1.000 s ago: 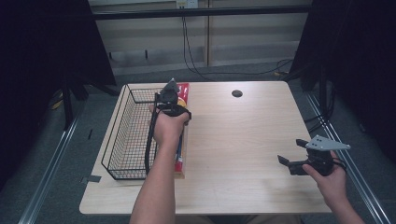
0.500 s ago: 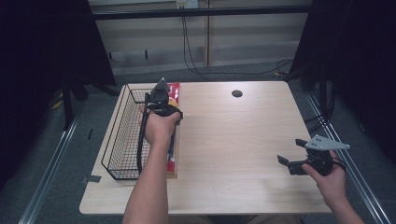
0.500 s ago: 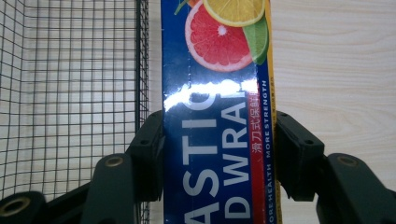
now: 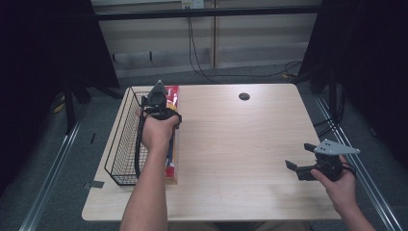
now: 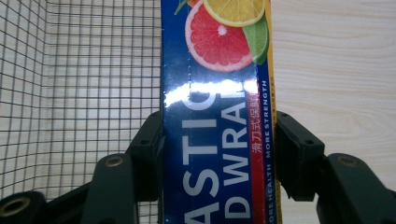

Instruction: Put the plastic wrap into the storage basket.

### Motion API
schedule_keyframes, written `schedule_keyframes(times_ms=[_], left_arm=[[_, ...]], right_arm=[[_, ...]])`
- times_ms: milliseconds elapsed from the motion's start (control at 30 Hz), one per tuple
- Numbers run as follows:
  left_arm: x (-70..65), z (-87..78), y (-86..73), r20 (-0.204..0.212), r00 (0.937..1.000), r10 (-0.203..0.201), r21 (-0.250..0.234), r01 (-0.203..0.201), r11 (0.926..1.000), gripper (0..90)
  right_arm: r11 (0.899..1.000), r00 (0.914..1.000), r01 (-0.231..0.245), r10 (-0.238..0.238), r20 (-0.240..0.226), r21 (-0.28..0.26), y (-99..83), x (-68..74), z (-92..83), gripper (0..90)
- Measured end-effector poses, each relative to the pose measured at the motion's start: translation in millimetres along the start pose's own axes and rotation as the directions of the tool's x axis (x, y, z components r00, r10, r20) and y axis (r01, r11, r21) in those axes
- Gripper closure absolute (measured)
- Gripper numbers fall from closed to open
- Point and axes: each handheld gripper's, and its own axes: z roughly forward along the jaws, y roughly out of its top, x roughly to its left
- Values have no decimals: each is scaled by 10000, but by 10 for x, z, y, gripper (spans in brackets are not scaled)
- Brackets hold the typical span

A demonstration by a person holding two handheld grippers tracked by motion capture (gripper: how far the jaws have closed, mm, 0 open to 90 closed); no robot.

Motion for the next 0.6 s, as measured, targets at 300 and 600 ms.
schedule_keyframes(times_ms=[300, 600], left_arm=[[169, -49, -3, -140, 9997, -197, -53, 196, 9998, 438], [316, -68, -28, -259, 9987, -448, -26, 447, 9990, 438]], right_arm=[[10000, 10000, -11, 10, -26, -43, 3, -2, -3, 48], [10000, 10000, -21, 21, 10, -45, 7, 4, 0, 47]])
